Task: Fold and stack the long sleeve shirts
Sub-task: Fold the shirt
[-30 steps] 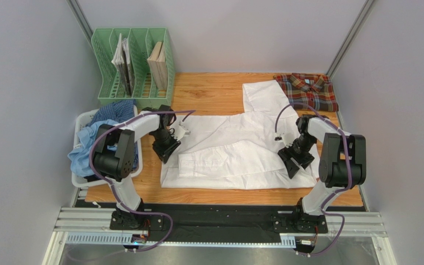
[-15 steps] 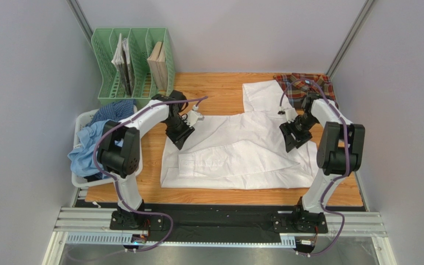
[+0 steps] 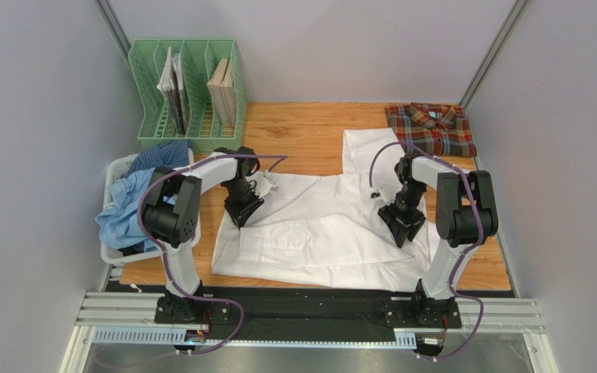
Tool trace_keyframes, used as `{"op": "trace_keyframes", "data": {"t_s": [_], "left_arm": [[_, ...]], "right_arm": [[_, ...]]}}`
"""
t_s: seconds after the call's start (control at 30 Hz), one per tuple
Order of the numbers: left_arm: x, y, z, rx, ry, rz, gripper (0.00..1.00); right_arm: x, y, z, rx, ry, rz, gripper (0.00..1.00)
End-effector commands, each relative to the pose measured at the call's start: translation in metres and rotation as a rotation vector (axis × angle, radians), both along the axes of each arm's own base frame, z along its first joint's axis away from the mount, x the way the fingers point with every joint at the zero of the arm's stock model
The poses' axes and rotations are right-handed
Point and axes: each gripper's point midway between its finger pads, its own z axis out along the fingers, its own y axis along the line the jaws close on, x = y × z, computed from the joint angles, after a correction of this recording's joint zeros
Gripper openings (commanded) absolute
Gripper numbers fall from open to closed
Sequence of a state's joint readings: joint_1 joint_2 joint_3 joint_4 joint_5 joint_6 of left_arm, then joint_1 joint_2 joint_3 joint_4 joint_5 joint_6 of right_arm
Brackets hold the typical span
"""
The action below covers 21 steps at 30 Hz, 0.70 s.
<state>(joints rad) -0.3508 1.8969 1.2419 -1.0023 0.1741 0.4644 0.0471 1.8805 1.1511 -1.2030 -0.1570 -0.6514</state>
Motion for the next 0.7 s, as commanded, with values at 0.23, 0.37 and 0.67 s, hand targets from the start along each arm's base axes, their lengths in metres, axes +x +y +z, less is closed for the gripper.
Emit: {"op": "trace_keyframes", "data": {"t_s": [0.23,0.37,0.67], "left_arm": [[0.056,-0.025,0.121,-0.322,-0.319,-0.052,0.53],[0.091,-0.040,0.175,-0.446,-0.534,-0.046,0.60],[0.140,-0.060,0.260,-0.769,-0.930,-0.008,0.99]], "right_arm": [[0.100,0.015,0.099,0.277,-0.351,-0.148,0.67],[0.173,0.008,0.142,0.351,-0.548,-0.276,0.68],[0.263,-0.016,0.114,0.301,-0.677,-0.432,0.70]]}}
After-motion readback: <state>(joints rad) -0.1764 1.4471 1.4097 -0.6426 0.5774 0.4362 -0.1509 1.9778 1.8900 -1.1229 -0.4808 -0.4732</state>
